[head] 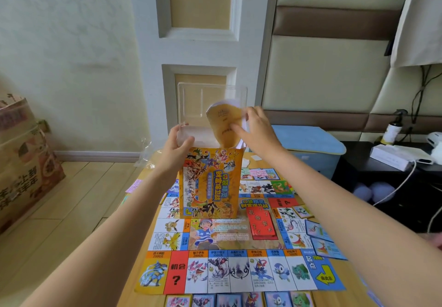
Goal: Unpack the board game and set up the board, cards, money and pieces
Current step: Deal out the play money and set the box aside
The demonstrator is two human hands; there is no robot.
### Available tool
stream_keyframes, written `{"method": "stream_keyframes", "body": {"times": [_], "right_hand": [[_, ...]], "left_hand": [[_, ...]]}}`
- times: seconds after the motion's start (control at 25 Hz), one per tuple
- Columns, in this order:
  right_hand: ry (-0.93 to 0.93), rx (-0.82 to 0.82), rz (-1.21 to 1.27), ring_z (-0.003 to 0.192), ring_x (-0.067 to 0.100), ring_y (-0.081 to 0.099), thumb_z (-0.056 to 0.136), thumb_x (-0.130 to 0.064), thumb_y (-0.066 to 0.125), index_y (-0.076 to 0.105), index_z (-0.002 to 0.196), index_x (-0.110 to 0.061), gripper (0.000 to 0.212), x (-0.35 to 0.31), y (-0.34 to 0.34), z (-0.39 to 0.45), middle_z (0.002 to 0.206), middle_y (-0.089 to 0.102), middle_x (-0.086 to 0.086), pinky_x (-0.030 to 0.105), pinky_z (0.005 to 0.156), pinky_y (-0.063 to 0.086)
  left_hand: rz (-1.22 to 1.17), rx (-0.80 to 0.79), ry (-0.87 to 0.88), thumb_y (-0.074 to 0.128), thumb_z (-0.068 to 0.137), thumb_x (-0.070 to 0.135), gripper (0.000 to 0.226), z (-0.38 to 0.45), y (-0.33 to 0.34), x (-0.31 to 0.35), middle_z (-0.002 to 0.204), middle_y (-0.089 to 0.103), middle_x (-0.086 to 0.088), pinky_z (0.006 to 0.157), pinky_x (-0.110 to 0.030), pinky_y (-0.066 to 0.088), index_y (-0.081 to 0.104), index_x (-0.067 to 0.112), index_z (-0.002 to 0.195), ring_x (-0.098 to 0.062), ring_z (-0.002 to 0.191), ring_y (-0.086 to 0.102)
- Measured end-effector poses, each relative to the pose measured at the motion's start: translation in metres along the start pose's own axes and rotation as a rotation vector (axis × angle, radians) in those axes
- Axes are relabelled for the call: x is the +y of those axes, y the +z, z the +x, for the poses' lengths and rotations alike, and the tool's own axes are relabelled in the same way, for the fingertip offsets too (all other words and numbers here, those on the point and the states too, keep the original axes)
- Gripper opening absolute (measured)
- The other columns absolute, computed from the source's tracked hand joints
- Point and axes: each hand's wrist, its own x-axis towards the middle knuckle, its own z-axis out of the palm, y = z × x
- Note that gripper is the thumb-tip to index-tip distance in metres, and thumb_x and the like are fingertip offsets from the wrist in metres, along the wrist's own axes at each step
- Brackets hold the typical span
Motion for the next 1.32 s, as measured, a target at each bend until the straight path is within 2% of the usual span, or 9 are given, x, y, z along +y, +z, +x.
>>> {"method": "stream_keyframes", "body": {"times": [0.16,0.32,0.48,0.72,0.88,0.96,1.04,1.2,1.32], "right_hand": [[-0.005,0.098,-0.139,0.069,0.025,0.047,0.089,-0.036,0.059,0.045,0.063,-0.013,0.038,-0.004,-0.020,-0.004,0.063,0.048,0.004,0.031,0.060,0.034],[-0.055,-0.069,0.172,0.061,0.019,0.057,0.086,-0.020,0.065,0.069,0.088,0.001,0.022,-0.012,-0.033,0.006,0.076,0.067,0.015,0.031,0.064,0.049],[-0.085,-0.095,0.227,0.033,0.000,0.051,0.089,-0.016,0.062,0.067,0.104,-0.002,0.021,-0.026,-0.018,0.006,0.056,0.060,0.000,0.015,0.052,0.050],[-0.130,-0.236,-0.018,0.071,0.010,0.060,0.087,-0.023,0.064,0.062,0.116,-0.012,0.031,-0.035,0.009,-0.005,0.093,0.067,0.007,0.021,0.071,0.048],[-0.326,0.184,-0.249,0.116,0.025,0.045,0.079,-0.035,0.071,0.035,0.141,-0.016,0.074,-0.041,-0.015,0.004,0.139,0.036,0.010,0.031,0.088,0.042],[-0.364,0.087,-0.420,0.134,0.033,0.023,0.074,-0.046,0.072,0.012,0.150,-0.024,0.099,-0.047,-0.026,0.017,0.151,0.017,0.010,0.043,0.107,0.027],[-0.331,-0.081,-0.467,0.134,0.033,0.018,0.076,-0.047,0.070,0.006,0.150,-0.027,0.100,-0.048,-0.021,0.025,0.150,0.019,0.006,0.045,0.109,0.023],[-0.393,-0.013,-0.497,0.119,0.026,0.034,0.083,-0.037,0.066,0.030,0.142,-0.025,0.070,-0.039,-0.012,0.018,0.132,0.038,0.006,0.040,0.095,0.037],[-0.403,-0.045,-0.460,0.113,0.022,0.039,0.086,-0.034,0.063,0.038,0.137,-0.023,0.058,-0.027,-0.004,0.004,0.125,0.041,0.006,0.038,0.092,0.041]], "left_hand": [[0.020,0.035,-0.033,0.040,0.097,0.007,0.041,0.004,0.003,0.004,0.119,0.051,-0.021,0.072,-0.040,0.055,0.037,0.029,0.132,-0.022,0.074,0.062],[0.017,0.021,-0.042,0.040,0.098,0.010,0.042,0.004,0.001,0.004,0.127,0.049,-0.021,0.075,-0.043,0.055,0.036,0.032,0.132,-0.026,0.082,0.062],[-0.006,-0.004,-0.062,0.040,0.097,0.008,0.044,0.000,0.002,0.006,0.117,0.055,-0.021,0.067,-0.038,0.055,0.033,0.030,0.134,-0.025,0.078,0.064],[-0.043,0.032,-0.049,0.031,0.091,0.005,0.046,-0.003,0.004,0.007,0.096,0.058,-0.012,0.071,-0.036,0.050,0.033,0.025,0.133,-0.021,0.079,0.058],[-0.003,0.013,-0.029,0.029,0.089,0.003,0.053,-0.006,0.004,0.010,0.083,0.058,-0.006,0.054,-0.024,0.047,0.034,0.026,0.135,-0.014,0.064,0.056],[-0.039,0.017,-0.010,0.028,0.091,0.006,0.047,-0.009,0.005,0.010,0.081,0.058,-0.003,0.050,-0.021,0.046,0.037,0.029,0.131,-0.009,0.058,0.056],[-0.123,0.060,0.000,0.029,0.096,0.018,0.034,-0.012,0.006,0.008,0.084,0.061,-0.002,0.058,-0.025,0.048,0.046,0.029,0.123,-0.011,0.066,0.061],[-0.213,0.131,-0.064,0.033,0.099,0.032,0.028,-0.012,0.011,0.007,0.066,0.064,0.003,0.060,-0.025,0.047,0.057,0.029,0.086,-0.008,0.060,0.062],[-0.222,0.151,-0.055,0.034,0.098,0.033,0.031,-0.011,0.015,0.003,0.060,0.066,0.009,0.052,-0.020,0.047,0.061,0.018,0.095,-0.001,0.054,0.062]]}}
